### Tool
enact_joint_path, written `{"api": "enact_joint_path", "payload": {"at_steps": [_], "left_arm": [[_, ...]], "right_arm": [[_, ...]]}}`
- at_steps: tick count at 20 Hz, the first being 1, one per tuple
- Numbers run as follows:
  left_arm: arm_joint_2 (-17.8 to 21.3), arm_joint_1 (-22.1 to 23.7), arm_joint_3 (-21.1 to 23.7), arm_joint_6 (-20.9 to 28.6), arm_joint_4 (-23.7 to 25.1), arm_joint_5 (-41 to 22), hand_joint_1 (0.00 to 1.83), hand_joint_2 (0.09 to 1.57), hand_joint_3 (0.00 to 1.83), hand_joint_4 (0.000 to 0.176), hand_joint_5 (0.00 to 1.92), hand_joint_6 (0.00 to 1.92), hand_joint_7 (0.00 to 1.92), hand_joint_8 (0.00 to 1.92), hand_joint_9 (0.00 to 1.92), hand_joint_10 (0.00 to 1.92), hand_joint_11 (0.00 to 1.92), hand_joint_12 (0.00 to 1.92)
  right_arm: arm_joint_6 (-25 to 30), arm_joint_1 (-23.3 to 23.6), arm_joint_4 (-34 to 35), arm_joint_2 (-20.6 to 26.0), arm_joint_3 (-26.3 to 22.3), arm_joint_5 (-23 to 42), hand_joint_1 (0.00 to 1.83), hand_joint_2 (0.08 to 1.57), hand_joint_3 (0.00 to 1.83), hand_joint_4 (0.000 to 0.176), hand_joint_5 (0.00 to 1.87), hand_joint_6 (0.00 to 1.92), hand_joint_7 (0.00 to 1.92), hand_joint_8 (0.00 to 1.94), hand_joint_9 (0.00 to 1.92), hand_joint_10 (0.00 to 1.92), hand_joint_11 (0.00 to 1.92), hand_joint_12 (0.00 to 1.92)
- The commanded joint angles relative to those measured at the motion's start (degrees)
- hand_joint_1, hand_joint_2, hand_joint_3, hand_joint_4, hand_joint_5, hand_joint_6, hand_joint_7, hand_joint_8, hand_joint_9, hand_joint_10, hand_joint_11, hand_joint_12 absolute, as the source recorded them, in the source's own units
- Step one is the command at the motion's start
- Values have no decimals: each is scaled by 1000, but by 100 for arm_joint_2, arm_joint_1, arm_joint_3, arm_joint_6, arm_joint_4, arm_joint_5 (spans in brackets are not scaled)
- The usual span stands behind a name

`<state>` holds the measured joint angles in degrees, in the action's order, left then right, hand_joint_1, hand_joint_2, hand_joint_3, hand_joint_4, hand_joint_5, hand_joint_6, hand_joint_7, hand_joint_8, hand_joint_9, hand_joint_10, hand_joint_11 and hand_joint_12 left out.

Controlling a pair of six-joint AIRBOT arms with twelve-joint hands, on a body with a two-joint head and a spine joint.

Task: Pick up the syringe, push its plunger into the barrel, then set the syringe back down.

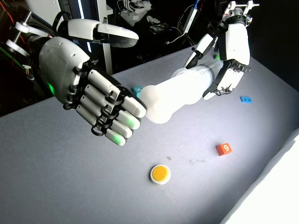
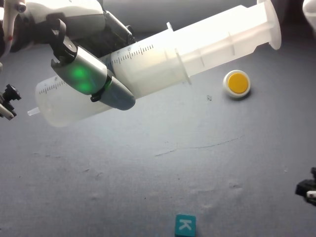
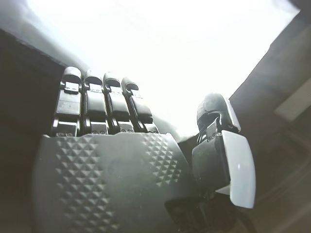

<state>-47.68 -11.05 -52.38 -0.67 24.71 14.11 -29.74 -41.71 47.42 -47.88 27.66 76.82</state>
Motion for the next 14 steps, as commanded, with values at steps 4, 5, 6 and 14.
{"api": "enact_joint_path", "payload": {"at_steps": [4,5,6,14], "left_arm": [[20,136,7,56,-63,-653,1375,1100,0,0,923,1110,1084,729,920,1169,659,1286],[20,139,16,56,-83,-653,1376,1096,0,0,944,1074,1088,739,915,1168,665,1293],[20,139,21,56,-90,-653,1376,1096,0,0,937,1093,1087,726,922,1162,665,1294],[21,117,35,56,-90,-649,1376,1104,0,0,889,1122,1083,731,933,1192,694,1284]], "right_arm": [[383,-15,-862,-89,225,407,0,1171,0,0,0,0,0,0,0,0,0,0],[464,-13,-994,-107,282,383,0,1175,0,0,0,0,0,0,0,0,0,0],[508,-9,-1059,-114,304,363,0,1180,0,0,0,0,0,0,0,0,0,0],[1073,194,-1721,-318,673,-155,0,1181,0,0,0,0,0,0,0,0,0,0]]}}
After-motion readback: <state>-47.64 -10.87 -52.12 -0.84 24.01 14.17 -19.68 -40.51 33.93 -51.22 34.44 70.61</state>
